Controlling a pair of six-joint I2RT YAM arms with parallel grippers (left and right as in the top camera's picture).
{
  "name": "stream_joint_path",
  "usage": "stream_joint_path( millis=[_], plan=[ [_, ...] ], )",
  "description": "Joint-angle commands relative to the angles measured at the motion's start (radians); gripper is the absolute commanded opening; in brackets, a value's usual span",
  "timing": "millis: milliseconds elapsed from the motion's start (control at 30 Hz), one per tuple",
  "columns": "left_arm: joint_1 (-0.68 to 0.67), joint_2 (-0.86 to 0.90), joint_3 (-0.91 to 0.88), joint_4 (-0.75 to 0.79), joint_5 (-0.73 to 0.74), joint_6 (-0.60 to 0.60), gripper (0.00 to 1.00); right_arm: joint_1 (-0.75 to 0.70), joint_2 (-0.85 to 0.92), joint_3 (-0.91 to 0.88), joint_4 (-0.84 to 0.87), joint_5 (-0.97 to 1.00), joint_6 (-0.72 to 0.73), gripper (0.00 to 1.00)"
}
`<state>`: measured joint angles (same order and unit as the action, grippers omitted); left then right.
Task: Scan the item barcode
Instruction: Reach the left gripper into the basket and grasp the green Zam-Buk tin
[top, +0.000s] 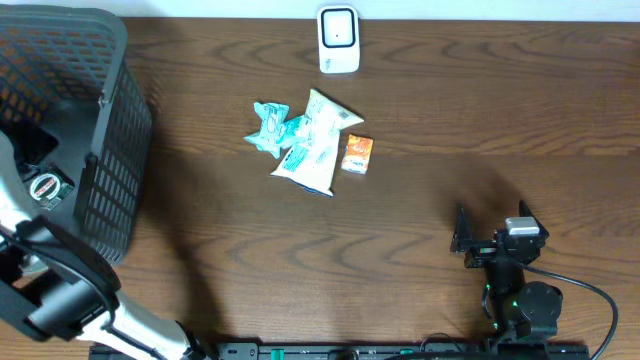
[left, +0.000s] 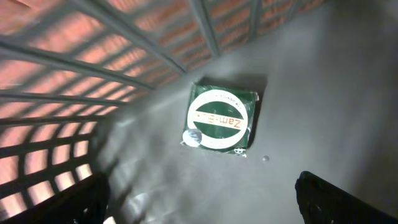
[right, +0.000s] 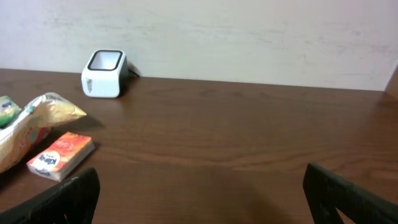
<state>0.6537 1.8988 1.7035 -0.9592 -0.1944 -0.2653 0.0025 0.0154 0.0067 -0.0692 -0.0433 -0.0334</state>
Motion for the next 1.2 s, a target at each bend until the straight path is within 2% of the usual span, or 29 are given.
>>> stream_joint_path(
  millis=[0, 133, 300, 367, 733, 933, 1167],
  plan=[
    [0.005, 0.055, 0.004, 0.004, 0.014, -0.032, 0.94, 0.005, -0.004, -0.001, -0.004, 0.008, 0.01, 0.99],
    [0.005, 0.098, 0.004, 0.008, -0.027, -0.13, 0.97, 0.005, -0.004, -0.001, -0.004, 0.008, 0.01, 0.99],
    [0.004, 0.127, -0.009, 0.05, -0.027, -0.14, 0.98, 0.005, -0.004, -0.001, -0.004, 0.008, 0.01, 0.99],
    [0.004, 0.127, -0.024, 0.079, -0.027, -0.139, 1.0, 0.005, -0.004, -0.001, -0.004, 0.008, 0.01, 0.99],
    [0.005, 0.127, -0.164, 0.253, -0.027, -0.131, 0.98, 0.005, -0.004, -0.001, -0.004, 0.008, 0.01, 0.99],
    [0.005, 0.127, -0.167, 0.292, -0.027, -0.048, 0.98, 0.005, -0.004, -0.001, -0.004, 0.008, 0.01, 0.99],
    [0.005, 0.127, -0.239, 0.366, -0.027, -0.025, 0.98, 0.005, -0.002, -0.001, -0.004, 0.008, 0.01, 0.99]
  ],
)
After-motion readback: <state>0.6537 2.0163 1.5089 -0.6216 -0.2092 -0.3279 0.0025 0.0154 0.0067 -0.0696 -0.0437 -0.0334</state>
